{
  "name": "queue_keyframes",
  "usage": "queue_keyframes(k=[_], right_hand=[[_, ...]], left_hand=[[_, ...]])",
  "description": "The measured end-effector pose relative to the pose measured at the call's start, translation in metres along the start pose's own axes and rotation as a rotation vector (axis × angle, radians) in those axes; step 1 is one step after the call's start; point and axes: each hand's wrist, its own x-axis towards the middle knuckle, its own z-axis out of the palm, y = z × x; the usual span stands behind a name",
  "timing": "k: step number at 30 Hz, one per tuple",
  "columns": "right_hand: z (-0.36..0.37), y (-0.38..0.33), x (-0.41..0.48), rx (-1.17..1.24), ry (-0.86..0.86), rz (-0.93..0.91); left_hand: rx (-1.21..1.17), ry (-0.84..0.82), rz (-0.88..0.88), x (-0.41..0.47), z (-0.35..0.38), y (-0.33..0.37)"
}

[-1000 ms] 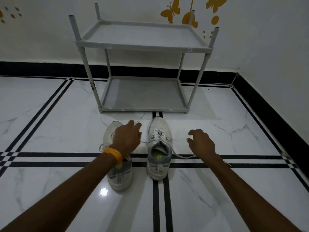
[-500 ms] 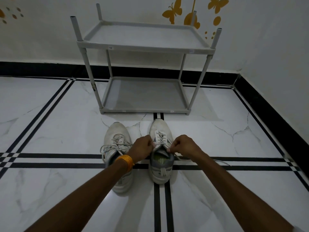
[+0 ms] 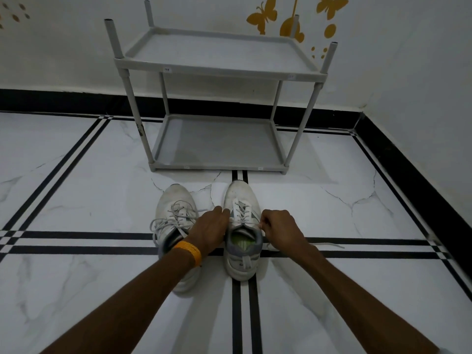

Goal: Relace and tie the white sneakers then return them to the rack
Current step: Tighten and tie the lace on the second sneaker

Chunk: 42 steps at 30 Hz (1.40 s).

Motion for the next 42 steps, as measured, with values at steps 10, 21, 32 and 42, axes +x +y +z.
queue_keyframes(k=[10,21,32,42], right_hand=[[-0.015,-0.018,-0.001,1.064,-0.231,0.102],[-0.006,-0.036,0.016,1.116,-0.120,0.228],[-0.001,-0.035,0.004,0.917,-0.092,0.113],[-0.006,-0.040,0.006,0.698,0.153,0.108]], left_hand=[[-0.117,-0.007,-0.070,0.000,0.006,0.001],[-0.162,-0.014,-0.072,-0.004,0.005,0.000],[-0.194,-0.001,-0.090,-0.003,0.004,0.001],[-0.161,-0.014,-0.084,-0.003,0.002,0.000]])
